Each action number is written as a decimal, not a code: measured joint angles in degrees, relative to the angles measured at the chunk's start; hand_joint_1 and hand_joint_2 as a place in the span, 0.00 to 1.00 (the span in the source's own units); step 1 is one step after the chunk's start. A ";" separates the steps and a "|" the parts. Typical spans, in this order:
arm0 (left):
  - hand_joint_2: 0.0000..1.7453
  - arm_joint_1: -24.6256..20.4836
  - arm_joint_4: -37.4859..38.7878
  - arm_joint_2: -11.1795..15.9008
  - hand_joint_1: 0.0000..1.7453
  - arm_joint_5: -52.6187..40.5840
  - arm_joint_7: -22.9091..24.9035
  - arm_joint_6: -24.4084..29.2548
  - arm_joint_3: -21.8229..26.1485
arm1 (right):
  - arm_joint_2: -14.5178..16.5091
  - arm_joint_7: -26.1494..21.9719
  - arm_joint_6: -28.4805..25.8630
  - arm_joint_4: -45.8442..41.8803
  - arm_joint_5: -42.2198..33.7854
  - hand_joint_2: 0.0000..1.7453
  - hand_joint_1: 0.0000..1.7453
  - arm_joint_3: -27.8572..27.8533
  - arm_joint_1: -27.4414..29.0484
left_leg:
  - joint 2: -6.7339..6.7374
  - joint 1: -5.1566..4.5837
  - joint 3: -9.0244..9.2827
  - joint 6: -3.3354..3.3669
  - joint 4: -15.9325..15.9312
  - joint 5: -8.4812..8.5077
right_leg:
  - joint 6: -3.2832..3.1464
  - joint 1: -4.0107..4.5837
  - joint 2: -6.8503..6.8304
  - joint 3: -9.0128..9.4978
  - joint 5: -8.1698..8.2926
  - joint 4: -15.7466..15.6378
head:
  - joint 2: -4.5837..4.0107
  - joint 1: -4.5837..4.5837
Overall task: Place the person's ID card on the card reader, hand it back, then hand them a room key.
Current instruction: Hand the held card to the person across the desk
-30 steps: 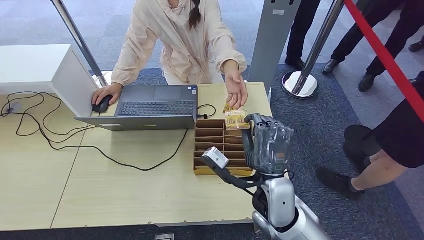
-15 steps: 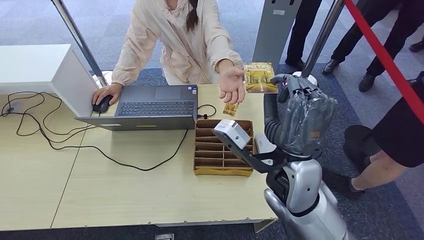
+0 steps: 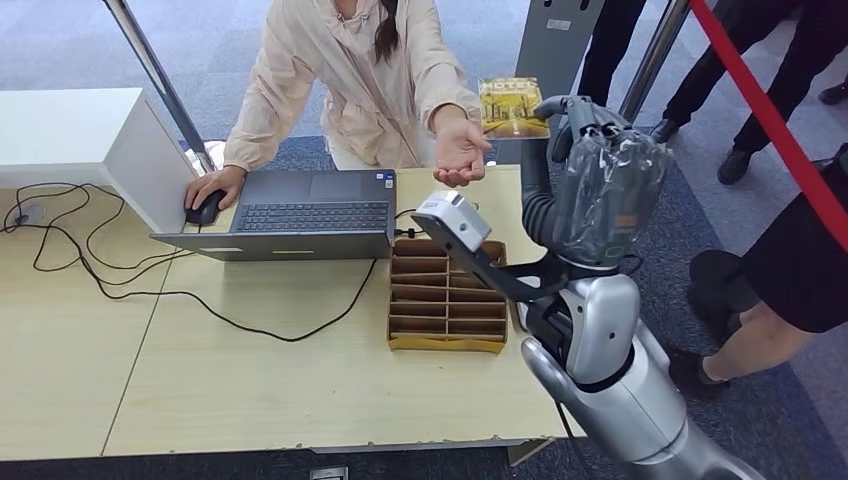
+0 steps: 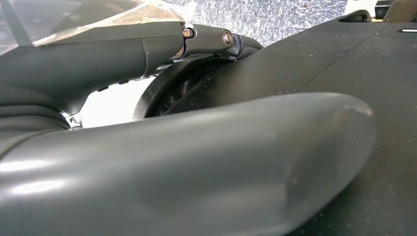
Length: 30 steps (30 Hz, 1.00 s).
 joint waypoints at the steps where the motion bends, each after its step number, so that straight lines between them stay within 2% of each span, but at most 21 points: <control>1: 0.00 -0.03 0.00 0.00 0.00 0.00 0.02 -0.10 -0.04 | 0.23 -0.01 -0.01 0.98 -0.46 1.00 1.00 0.10 -0.60 | 0.00 0.00 0.00 0.00 0.00 0.00 | 0.00 0.00 0.00 0.00 0.00 0.01 | 0.00 0.01; 13: 0.00 -0.39 0.01 -0.04 0.00 0.02 0.05 -0.92 -1.19 | 3.90 -0.50 -1.60 14.86 -3.13 1.00 1.00 2.36 -5.02 | -0.06 0.00 -0.03 0.00 0.00 0.00 | 0.00 0.00 -0.02 -0.01 -0.01 0.02 | 0.00 -0.01; 30: 0.00 -0.71 0.09 -0.11 0.00 0.06 0.13 -1.50 -2.39 | 7.19 -0.63 -2.53 26.04 -4.18 1.00 1.00 5.02 -6.54 | -0.10 0.00 -0.05 -0.01 0.00 0.01 | 0.00 0.00 -0.05 -0.05 -0.01 0.03 | 0.00 -0.02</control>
